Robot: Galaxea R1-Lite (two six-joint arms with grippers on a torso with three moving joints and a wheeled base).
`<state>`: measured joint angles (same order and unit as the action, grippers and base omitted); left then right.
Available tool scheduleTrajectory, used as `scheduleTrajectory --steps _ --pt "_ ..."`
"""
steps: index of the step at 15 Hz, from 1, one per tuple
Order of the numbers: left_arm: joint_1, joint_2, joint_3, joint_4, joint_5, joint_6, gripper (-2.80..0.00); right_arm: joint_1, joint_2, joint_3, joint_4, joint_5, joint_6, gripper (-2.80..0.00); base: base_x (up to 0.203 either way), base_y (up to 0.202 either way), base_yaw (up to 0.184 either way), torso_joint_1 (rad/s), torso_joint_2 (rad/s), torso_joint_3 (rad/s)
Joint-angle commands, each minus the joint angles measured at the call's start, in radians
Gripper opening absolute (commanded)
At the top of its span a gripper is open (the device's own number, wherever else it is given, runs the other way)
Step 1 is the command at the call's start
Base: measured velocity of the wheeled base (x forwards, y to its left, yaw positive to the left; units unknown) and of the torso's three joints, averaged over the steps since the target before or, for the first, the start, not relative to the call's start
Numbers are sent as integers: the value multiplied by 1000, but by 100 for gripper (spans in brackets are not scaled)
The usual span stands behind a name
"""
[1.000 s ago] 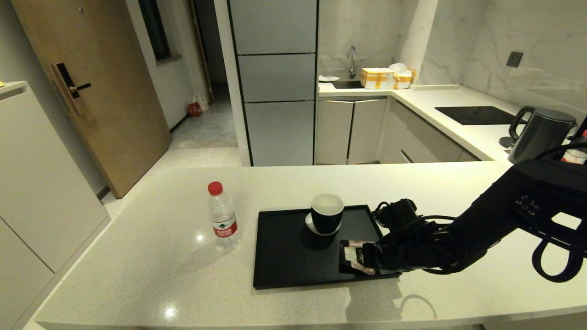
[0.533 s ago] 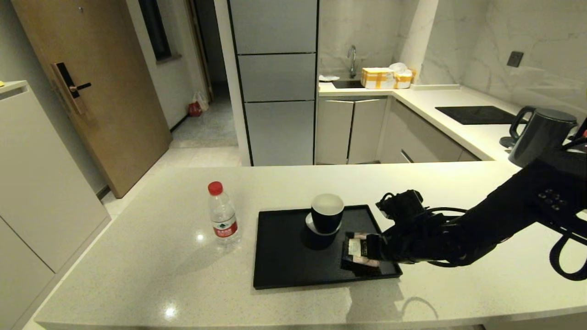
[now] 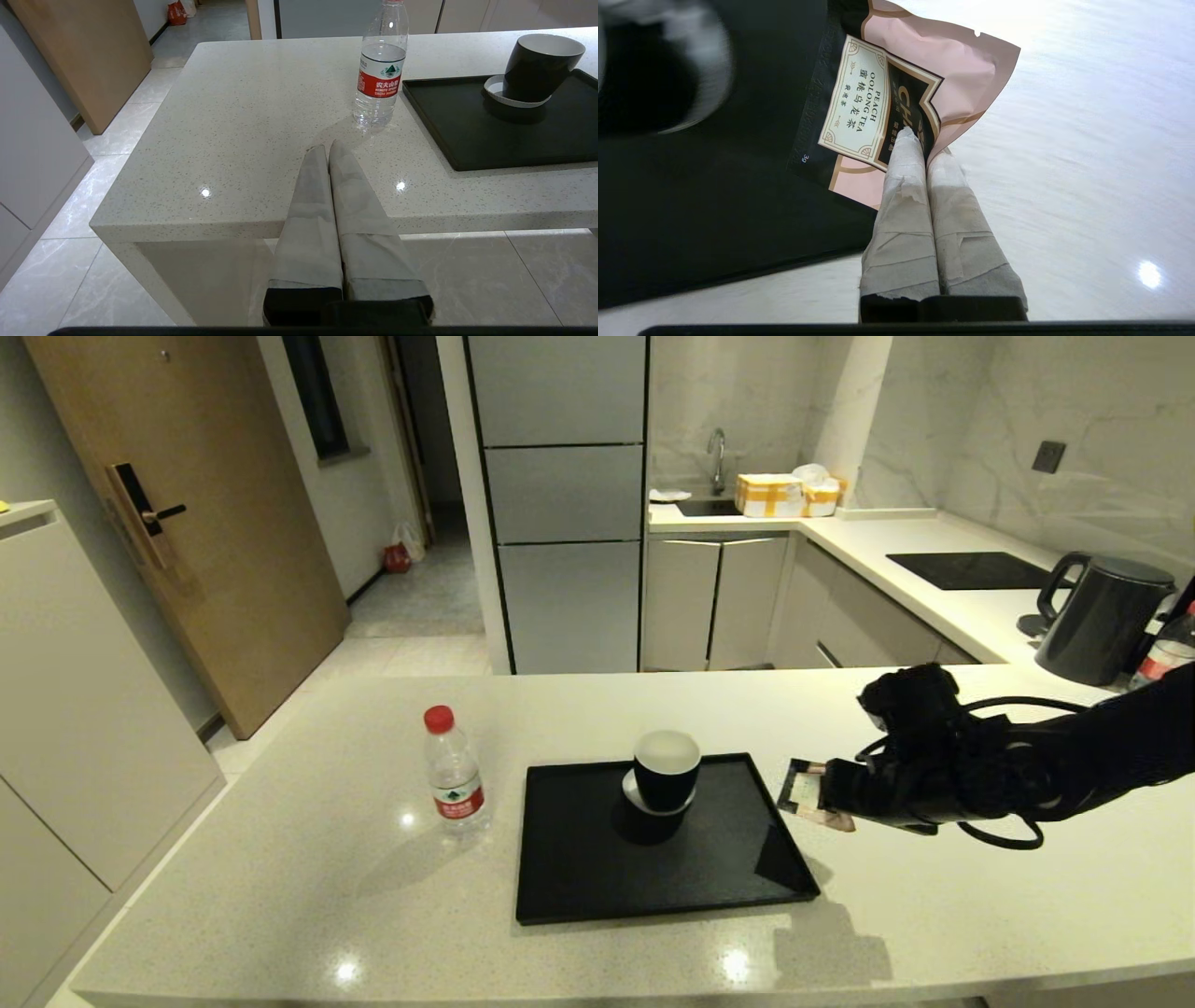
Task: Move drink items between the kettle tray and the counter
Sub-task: Place it on the right
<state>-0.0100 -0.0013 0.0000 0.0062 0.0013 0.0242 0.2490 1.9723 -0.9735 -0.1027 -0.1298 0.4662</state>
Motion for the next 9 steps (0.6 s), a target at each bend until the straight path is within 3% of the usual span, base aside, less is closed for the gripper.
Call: scheduleTrajectory --steps 1,6,9 --pt "-1 1 0 -1 0 0 -280 -89 -42 60 18 -6 3 -280 0 0 0 0 0 0" --pt "1 1 0 0 0 0 -280 -240 -41 156 -13 0 -75 -280 0 0 0 0 0 0" --pt "0 1 0 -1 0 0 -280 -252 -24 151 -31 7 -99 -280 0 0 0 0 0 0"
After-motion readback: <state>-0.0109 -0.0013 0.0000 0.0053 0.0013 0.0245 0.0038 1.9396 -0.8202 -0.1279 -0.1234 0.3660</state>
